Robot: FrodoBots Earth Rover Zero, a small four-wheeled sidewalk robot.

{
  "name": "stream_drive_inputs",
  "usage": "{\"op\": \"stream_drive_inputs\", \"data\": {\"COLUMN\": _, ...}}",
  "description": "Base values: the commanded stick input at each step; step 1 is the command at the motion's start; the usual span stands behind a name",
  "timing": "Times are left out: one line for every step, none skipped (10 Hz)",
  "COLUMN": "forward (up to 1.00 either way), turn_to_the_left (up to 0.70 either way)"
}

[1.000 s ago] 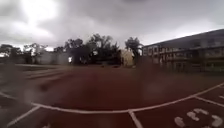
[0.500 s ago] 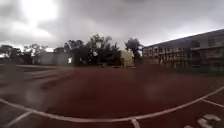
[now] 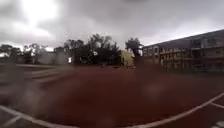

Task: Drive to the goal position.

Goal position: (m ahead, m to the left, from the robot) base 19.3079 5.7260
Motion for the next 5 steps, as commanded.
{"op": "stream_drive_inputs", "data": {"forward": 0.45, "turn_to_the_left": 0.00}}
{"op": "stream_drive_inputs", "data": {"forward": 0.45, "turn_to_the_left": 0.00}}
{"op": "stream_drive_inputs", "data": {"forward": 0.45, "turn_to_the_left": 0.00}}
{"op": "stream_drive_inputs", "data": {"forward": 0.45, "turn_to_the_left": 0.00}}
{"op": "stream_drive_inputs", "data": {"forward": 0.45, "turn_to_the_left": 0.00}}
